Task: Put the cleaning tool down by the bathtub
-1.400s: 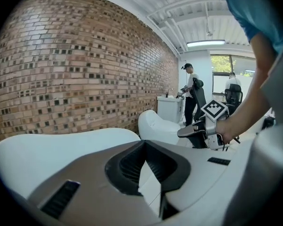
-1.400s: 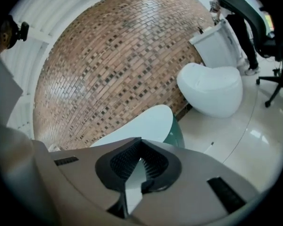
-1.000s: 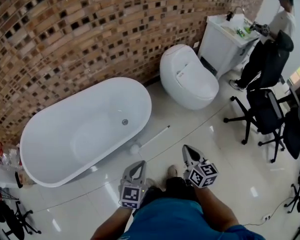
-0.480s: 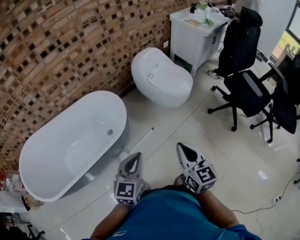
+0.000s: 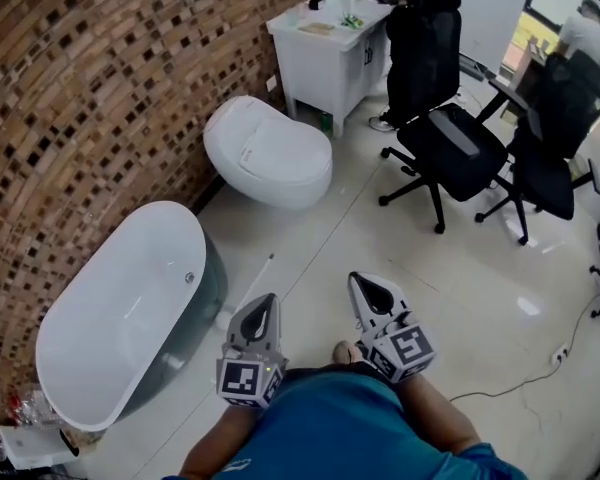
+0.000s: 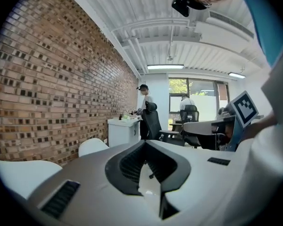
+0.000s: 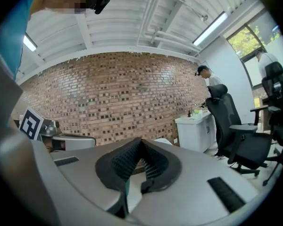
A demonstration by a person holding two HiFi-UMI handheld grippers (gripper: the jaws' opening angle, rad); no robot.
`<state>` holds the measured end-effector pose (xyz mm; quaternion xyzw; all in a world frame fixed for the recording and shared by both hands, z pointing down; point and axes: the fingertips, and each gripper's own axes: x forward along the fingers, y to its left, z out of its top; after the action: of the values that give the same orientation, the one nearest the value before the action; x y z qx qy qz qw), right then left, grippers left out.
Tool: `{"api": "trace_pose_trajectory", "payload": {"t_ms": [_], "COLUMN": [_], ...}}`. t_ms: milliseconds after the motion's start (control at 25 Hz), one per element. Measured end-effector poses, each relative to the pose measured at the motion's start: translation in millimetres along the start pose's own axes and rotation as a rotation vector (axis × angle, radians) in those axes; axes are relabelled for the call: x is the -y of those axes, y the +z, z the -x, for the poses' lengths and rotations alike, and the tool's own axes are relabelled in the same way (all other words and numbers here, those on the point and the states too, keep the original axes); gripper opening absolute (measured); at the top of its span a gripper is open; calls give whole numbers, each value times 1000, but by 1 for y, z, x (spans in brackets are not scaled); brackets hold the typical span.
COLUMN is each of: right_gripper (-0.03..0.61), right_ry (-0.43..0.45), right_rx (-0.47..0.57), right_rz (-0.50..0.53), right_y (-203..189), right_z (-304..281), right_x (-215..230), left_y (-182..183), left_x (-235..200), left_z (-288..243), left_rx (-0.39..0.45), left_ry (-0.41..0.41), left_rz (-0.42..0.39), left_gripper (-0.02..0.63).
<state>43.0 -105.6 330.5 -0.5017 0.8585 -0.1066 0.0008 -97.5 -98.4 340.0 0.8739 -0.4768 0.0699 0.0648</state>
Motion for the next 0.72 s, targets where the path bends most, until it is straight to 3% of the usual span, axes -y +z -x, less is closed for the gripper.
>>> {"api": "trace_pose_trajectory", "payload": {"t_ms": [160, 360, 600, 720], "right_gripper": [0, 0, 0, 0], "right_ry": [-57, -223, -513, -637], "right_rx": [50, 84, 104, 123], "right_rz": [23, -15, -25, -20], "right_y": [17, 30, 26, 26], "right_z": [20, 54, 124, 158], "right_x": [33, 54, 72, 86], "left_y": [21, 28, 26, 27], "left_x": [39, 77, 113, 124], "left_z": [-30, -44, -58, -65], "left_rx": [32, 44, 34, 44], "left_ry": [-85, -252, -455, -507], "left_rz": [-22, -78, -99, -114], "left_gripper": [0, 0, 0, 0]}}
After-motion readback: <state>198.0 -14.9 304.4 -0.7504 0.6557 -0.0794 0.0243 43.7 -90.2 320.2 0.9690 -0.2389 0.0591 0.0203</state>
